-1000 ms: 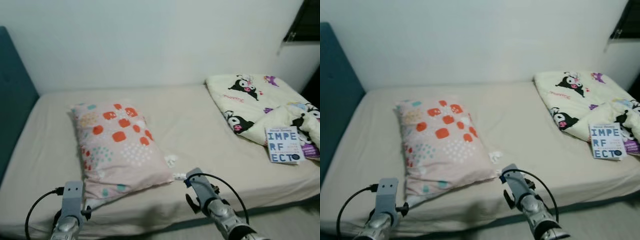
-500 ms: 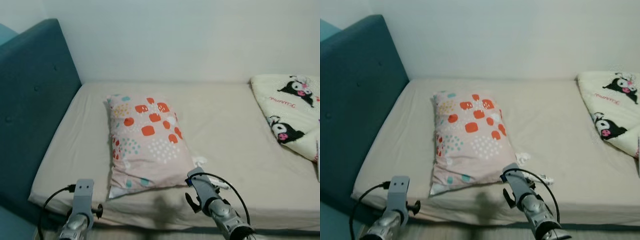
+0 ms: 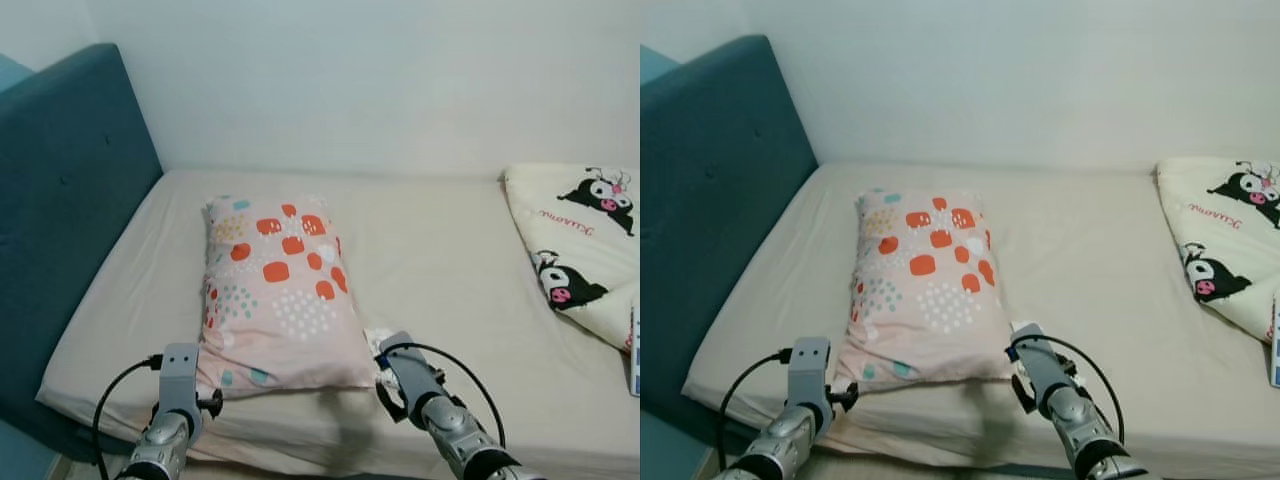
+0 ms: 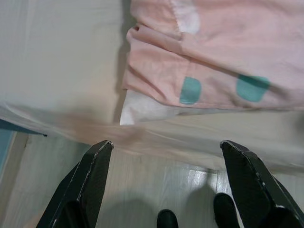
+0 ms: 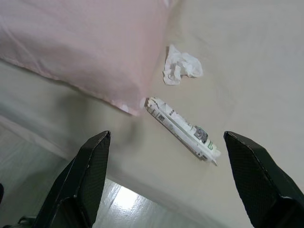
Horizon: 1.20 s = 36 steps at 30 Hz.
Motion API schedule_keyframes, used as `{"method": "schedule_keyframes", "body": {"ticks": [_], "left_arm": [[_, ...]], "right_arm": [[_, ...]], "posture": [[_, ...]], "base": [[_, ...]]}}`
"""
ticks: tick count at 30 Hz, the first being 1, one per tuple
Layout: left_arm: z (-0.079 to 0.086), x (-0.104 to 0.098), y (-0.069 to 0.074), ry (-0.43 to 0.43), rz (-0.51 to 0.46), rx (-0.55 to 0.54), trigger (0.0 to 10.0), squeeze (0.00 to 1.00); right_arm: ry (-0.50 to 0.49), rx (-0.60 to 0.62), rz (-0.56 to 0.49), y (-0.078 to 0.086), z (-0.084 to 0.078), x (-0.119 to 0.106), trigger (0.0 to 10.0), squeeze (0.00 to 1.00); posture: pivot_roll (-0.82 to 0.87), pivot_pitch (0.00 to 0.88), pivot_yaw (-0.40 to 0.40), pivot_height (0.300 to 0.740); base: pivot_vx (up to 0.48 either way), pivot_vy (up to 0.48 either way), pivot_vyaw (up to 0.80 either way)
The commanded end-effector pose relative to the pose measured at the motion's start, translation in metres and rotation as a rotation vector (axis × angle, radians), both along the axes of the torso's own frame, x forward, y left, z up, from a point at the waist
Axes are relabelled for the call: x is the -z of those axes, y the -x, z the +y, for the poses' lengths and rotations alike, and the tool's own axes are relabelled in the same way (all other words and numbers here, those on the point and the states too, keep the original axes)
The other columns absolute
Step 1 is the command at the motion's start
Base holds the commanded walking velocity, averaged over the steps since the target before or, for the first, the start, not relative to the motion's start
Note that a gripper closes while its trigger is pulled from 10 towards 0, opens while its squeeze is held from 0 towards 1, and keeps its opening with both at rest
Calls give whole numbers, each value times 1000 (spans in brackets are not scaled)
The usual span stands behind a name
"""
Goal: Clean up the room
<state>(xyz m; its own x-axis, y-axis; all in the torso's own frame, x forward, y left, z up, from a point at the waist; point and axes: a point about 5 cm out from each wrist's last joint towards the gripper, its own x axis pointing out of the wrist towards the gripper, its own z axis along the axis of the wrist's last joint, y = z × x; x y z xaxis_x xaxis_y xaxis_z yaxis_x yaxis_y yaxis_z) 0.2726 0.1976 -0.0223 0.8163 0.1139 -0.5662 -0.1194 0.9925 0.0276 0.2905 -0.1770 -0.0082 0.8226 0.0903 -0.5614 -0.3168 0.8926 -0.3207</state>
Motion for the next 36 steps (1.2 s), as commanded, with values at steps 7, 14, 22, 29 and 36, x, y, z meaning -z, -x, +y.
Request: {"method": "schedule_keyframes", "body": {"ticks": [7, 14, 22, 29, 36], "left_arm": [[2, 0, 1, 4, -4, 6, 10000, 0], [1, 0, 0, 2, -5, 15, 10000, 0], [2, 1, 1, 13, -1, -6, 10000, 0], [1, 2, 2, 11, 2, -5, 10000, 0], [0, 3, 3, 16, 7, 20, 10000, 0]], "right_arm": [[-11, 10, 21, 3, 1, 3, 10000, 0], [-13, 14, 21, 3, 1, 4, 10000, 0], [-14, 17, 20, 3, 1, 4, 10000, 0], [-13, 16, 21, 3, 1, 4, 10000, 0], [1, 15, 25, 4, 0, 4, 10000, 0]], "posture": [[-138, 84, 6, 736], [-138, 83, 7, 736], [-139, 85, 7, 736], [-138, 86, 3, 736], [-139, 84, 5, 736]], "base": [[372, 0, 0], [381, 0, 0], [109, 0, 0], [0, 0, 0], [0, 0, 0]]}}
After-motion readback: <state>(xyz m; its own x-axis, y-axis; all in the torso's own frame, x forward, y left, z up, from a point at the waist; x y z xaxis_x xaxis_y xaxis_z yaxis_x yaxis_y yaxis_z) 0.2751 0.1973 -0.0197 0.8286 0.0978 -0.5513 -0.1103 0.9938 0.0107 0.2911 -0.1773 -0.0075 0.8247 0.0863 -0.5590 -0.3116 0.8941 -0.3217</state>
